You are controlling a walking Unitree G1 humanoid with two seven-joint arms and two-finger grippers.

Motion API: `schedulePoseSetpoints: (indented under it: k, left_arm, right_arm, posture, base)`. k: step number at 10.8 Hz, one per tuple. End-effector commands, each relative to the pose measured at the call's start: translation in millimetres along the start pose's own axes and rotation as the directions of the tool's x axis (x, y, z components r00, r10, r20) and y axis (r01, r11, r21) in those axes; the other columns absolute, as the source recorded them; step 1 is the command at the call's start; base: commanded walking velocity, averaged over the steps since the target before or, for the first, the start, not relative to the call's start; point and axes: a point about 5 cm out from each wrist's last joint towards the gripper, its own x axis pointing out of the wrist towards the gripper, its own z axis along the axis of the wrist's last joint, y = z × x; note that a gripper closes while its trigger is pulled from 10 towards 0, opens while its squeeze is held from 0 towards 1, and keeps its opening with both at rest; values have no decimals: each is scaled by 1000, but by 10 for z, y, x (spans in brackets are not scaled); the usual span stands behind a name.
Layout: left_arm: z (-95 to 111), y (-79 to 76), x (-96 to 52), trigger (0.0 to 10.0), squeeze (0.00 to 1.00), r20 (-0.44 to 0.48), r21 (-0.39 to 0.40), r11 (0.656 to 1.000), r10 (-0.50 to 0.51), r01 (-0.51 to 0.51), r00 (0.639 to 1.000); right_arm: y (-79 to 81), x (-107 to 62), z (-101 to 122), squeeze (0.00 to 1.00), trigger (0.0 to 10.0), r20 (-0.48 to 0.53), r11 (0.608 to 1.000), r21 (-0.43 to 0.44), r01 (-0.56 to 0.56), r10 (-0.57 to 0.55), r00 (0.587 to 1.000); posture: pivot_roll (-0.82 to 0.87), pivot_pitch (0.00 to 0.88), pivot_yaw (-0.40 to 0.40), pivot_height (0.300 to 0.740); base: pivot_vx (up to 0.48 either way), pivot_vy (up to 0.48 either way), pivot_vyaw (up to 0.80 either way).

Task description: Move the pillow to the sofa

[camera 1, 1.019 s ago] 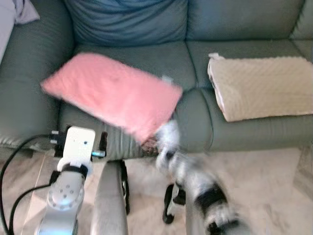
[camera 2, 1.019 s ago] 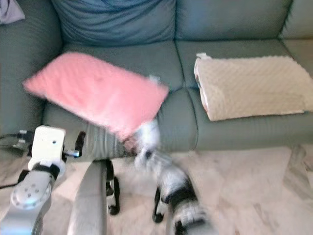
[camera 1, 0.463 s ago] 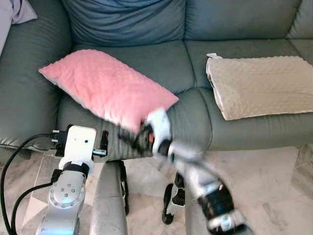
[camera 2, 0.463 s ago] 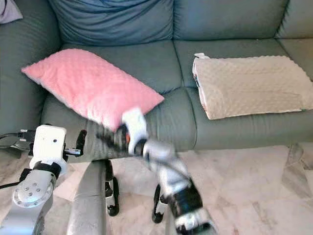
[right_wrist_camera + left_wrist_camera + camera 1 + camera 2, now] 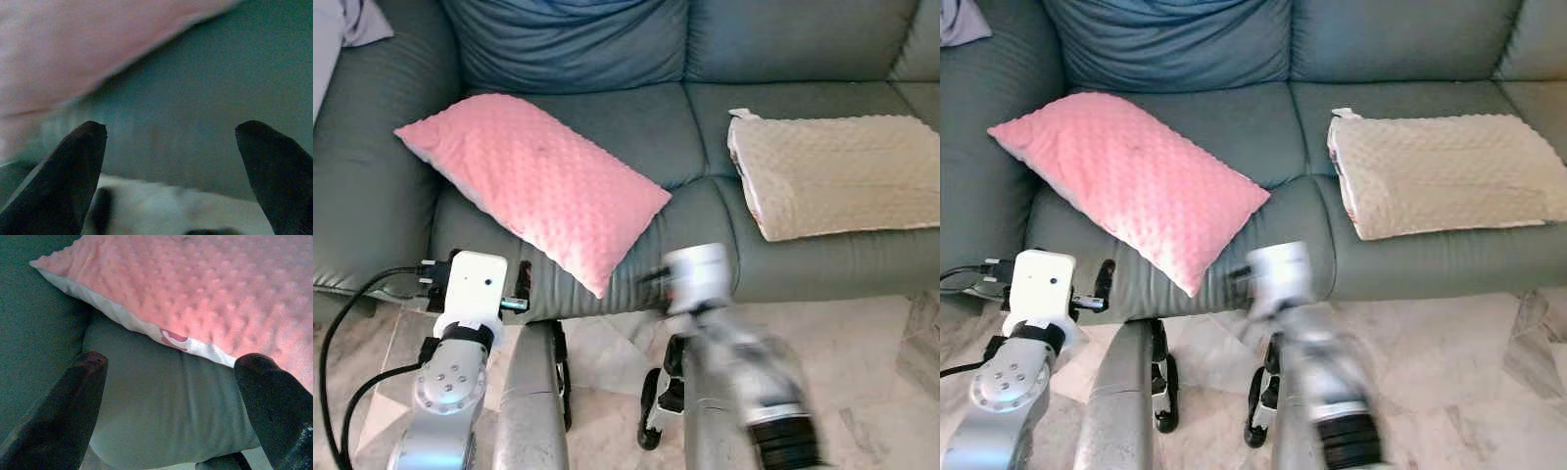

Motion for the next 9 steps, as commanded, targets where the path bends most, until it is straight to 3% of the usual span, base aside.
schedulePoseSetpoints:
  k: [1,2,3,4,5,6,7,9]
  left_arm:
    - [-38,-36,-1,10000,0,-14,-8,1000,-4,3,1000]
    - [-36,-47,27,10000,0,-11,-10,1000,-5,5,1000]
    - [-37,-44,47,10000,0,-7,-11,1000,-3,3,1000]
    - [-33,-52,76,10000,0,-1,-14,1000,-1,0,1000]
    - [-22,-73,90,10000,0,8,-18,1000,-4,4,1000]
    - [-19,-66,97,10000,0,17,-11,1000,-1,1,1000]
    - [-11,1,100,10000,0,52,46,999,6,-8,999]
    - [-31,300,128,10000,0,93,159,986,41,-55,995]
  right_arm:
    - [-308,-81,31,0,10000,19,989,-4,147,-146,989]
    - [-579,-160,129,0,10000,51,968,5,250,-250,967]
    - [-623,-209,227,0,10000,101,968,30,250,-252,962]
    - [-364,-240,443,0,10000,246,992,96,78,-100,964]
    - [-149,-250,627,0,10000,334,995,97,-30,-4,943]
    - [-30,-215,753,0,10000,374,990,107,-92,46,926]
    - [10,-109,782,0,10000,354,989,97,-109,68,933]
    - [25,201,597,0,10000,194,988,114,-107,84,977]
  posture:
    - [124,270,-36,616]
    - [113,259,-36,616]
    - [108,253,-37,616]
    - [101,240,-36,616]
    - [98,229,-34,616]
    - [100,224,-34,616]
    - [105,213,-33,616]
    - [129,204,-42,616]
  base:
    - [0,0,0]
    - [0,0,0]
    - [0,0,0]
    - [0,0,0]
    - [0,0,0]
    - [0,0,0]
    - [0,0,0]
    - [0,0,0]
